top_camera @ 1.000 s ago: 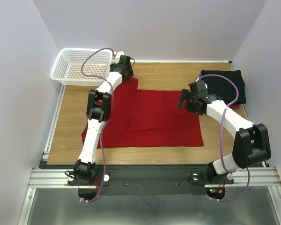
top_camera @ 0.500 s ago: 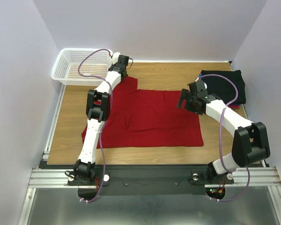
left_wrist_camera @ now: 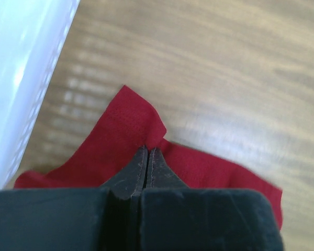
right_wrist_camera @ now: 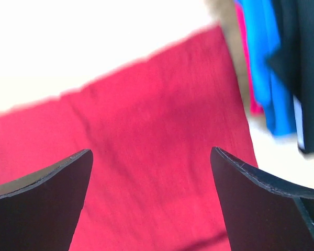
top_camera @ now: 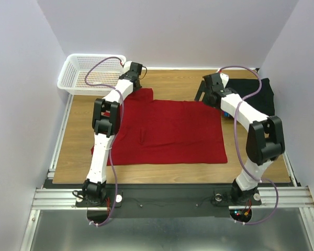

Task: Fold and stack the t-shirts
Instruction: Fold the tshirt

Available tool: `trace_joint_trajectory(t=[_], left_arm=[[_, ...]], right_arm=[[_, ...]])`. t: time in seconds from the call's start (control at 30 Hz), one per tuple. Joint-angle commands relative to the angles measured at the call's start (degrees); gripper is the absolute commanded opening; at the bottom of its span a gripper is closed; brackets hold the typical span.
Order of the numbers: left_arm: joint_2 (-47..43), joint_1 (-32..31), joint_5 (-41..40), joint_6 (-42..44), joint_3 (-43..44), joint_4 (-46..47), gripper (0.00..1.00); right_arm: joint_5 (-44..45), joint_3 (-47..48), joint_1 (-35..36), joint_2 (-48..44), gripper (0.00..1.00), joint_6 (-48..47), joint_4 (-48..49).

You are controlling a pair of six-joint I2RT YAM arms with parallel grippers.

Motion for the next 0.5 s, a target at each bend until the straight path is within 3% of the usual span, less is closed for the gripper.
trace_joint_trajectory(t=[0.0,0.33,0.47], left_arm=[[-10.4,-0.3,2.6,2.4,-6.9,3.3,0.00],[-16.0,-0.5,2.5,4.0,-14.2,6.4,0.00],[-17.3,-0.5,3.1,4.2,-15.3,6.7,0.00]], right_arm=[[8.6,7.5,-0.1,6.9,1.00,1.4,1.8],[16.8,20.2,-0.5,20.8,0.98,0.3,1.6],[17.8,22.1,-1.3,24.6,0.88,0.7,1.3]])
